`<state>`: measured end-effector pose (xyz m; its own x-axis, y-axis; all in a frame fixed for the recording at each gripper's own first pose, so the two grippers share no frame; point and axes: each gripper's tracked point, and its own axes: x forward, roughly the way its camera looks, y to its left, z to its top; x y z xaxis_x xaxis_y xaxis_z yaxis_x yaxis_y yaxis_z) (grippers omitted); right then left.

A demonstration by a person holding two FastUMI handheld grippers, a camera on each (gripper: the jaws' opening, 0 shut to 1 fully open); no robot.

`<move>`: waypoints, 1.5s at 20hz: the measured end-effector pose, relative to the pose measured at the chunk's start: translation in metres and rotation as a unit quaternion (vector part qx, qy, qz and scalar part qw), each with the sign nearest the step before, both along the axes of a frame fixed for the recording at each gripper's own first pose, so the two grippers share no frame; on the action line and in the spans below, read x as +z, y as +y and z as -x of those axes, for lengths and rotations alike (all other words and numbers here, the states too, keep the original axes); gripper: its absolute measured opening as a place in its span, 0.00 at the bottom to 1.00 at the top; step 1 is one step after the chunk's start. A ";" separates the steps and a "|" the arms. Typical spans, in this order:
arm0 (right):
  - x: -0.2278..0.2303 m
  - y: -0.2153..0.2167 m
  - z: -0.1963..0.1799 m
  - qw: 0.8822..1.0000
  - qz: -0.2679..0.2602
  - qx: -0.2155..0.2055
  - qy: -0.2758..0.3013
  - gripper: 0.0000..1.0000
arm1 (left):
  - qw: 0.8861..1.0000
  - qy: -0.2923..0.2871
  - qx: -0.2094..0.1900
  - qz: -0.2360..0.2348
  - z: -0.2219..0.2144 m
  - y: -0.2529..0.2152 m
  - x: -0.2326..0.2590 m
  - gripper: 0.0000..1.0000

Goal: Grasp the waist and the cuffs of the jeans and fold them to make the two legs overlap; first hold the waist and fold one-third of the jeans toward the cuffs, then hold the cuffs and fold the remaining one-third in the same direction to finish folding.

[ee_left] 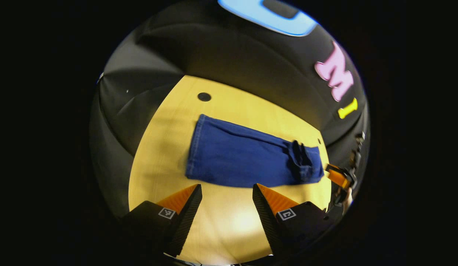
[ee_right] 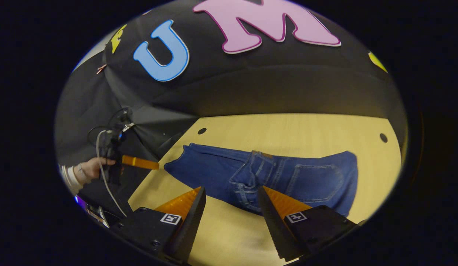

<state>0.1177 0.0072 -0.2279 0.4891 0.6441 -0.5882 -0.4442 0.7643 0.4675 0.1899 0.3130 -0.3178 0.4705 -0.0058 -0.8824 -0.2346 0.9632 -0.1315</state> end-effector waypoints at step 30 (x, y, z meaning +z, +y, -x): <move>0.009 -0.136 0.020 0.997 0.036 -0.075 -0.001 0.87 | 1.000 0.017 -0.010 -0.013 -0.065 -0.050 0.005 0.08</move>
<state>0.0981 -0.1289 -0.2190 0.5782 0.5202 -0.6285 -0.3242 0.8534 0.4081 0.2549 0.2634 -0.3126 0.4398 0.0083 -0.8981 -0.2195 0.9706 -0.0985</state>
